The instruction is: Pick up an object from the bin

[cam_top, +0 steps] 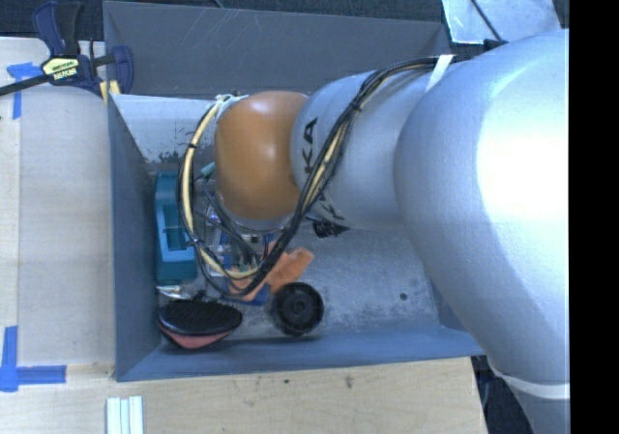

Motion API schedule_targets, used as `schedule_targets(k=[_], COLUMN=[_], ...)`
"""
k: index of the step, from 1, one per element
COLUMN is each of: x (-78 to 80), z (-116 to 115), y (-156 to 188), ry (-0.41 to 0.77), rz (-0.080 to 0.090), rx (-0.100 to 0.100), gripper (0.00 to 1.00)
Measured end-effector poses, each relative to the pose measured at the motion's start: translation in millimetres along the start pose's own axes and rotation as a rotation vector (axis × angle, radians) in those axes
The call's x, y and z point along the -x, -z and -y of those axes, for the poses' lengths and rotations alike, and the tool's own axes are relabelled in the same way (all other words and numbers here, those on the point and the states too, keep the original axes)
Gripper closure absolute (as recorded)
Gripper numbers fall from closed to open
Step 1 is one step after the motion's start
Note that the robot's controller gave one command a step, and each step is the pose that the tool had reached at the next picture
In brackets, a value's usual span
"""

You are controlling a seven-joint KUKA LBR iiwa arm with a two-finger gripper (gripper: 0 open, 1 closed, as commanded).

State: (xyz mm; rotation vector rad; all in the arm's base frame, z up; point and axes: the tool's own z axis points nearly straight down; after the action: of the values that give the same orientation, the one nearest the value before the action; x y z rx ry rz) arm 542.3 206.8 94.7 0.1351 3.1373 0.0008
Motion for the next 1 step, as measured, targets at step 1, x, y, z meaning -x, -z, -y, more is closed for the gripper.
schedule_targets(k=[1], x=[6.2], z=[-2.4], y=[-24.2], ry=[0.267], rz=[0.000], rx=[0.000], gripper=[1.00])
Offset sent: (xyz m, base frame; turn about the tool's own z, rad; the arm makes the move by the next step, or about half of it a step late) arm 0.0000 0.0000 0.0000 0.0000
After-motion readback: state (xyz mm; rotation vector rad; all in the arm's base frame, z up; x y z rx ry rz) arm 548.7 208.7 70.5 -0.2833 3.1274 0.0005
